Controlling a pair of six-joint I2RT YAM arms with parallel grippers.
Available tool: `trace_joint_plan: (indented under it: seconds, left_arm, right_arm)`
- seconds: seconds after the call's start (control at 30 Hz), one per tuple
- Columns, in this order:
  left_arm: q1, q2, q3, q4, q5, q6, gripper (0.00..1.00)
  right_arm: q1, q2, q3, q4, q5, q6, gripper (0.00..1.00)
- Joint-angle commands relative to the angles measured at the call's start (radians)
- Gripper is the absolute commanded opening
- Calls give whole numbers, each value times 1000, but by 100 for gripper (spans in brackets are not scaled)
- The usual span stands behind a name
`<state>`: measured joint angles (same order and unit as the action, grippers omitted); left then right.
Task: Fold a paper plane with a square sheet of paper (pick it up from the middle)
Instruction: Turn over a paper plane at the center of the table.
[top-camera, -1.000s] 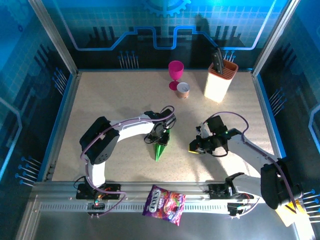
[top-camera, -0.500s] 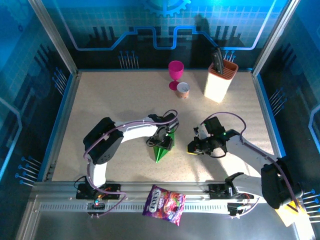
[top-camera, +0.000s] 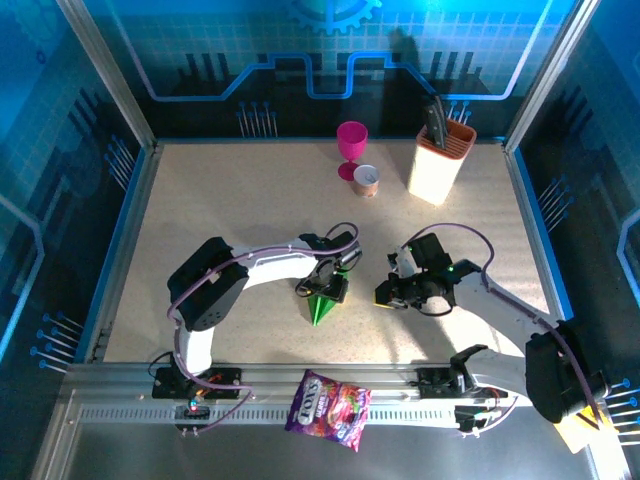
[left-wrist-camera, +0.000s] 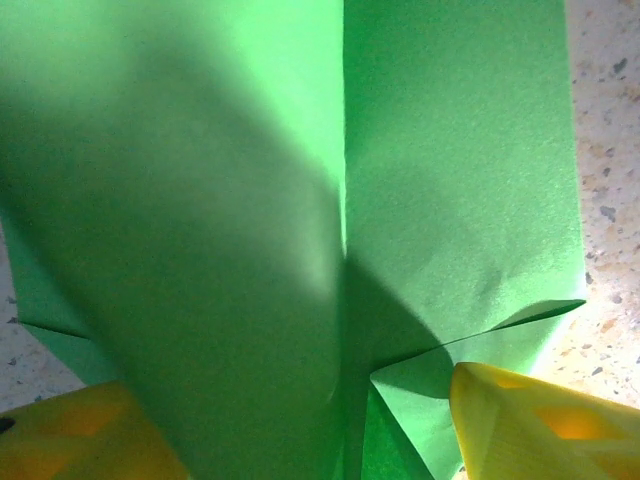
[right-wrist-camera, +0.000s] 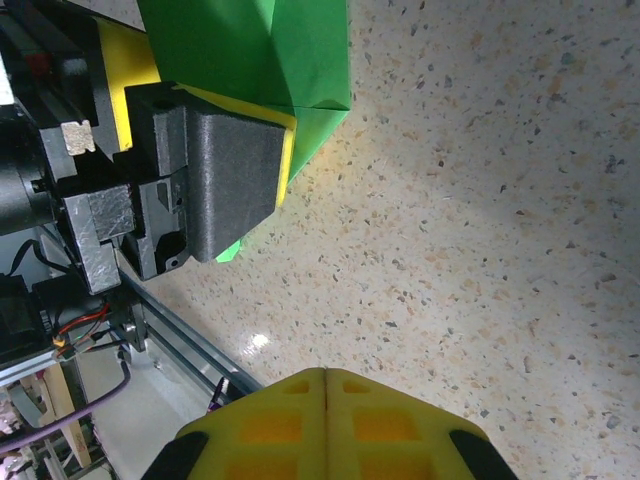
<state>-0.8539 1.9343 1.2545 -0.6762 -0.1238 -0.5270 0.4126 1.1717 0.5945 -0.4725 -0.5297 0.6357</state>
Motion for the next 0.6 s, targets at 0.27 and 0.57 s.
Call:
trace_joint_plan:
  seconds: [0.27,0.57]
  left_arm:
    - [0,14,-9,-33,-37,-29,67]
    - [0,-23,65,-67,-41,-16,67]
  right_arm:
    - [11,-12,39,-25,-2,13,0]
    - [11,-15,43,-35,-1,12,0]
